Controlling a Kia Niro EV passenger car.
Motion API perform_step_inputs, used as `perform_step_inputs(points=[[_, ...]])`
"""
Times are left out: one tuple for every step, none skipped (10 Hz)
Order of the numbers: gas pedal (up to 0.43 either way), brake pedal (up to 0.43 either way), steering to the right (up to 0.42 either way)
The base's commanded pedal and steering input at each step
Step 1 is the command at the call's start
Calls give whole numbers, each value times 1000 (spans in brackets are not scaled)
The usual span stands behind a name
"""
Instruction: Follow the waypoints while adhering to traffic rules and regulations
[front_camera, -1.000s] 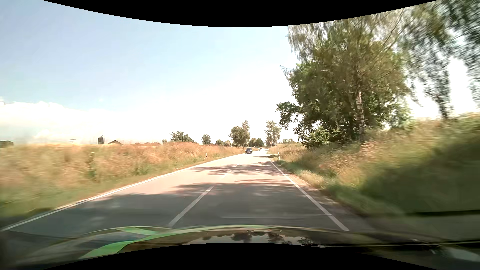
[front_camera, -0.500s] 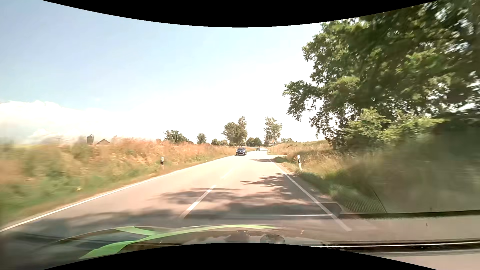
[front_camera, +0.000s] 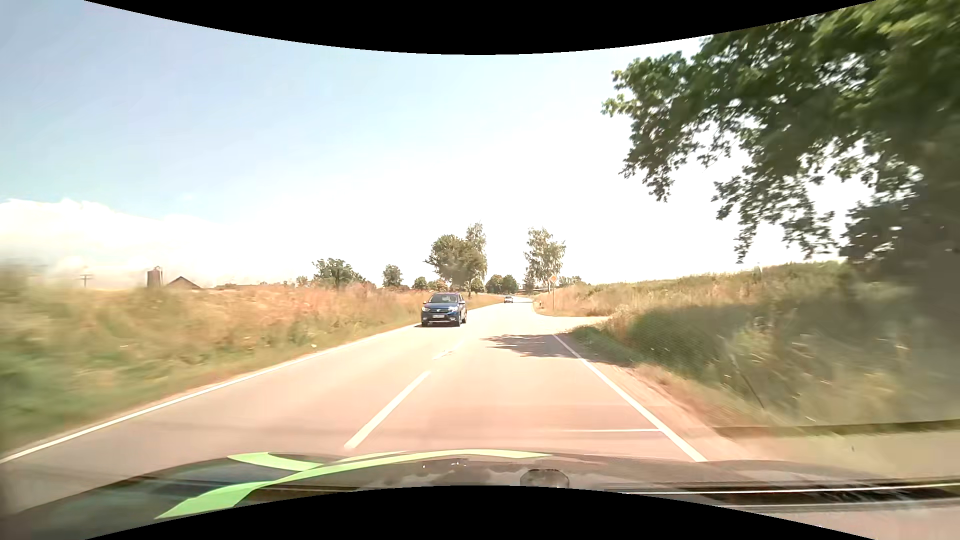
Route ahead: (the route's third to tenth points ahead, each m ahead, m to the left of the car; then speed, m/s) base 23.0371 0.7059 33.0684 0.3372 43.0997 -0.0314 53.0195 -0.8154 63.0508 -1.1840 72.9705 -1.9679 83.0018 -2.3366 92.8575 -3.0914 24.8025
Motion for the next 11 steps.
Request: perform_step_inputs(points=[[319, 0, 5], [319, 0, 6], [319, 0, 6], [319, 0, 7], [319, 0, 6], [319, 0, 6], [331, 0, 5], [331, 0, 5], [319, 0, 5], [287, 0, 4], [280, 0, 4]])
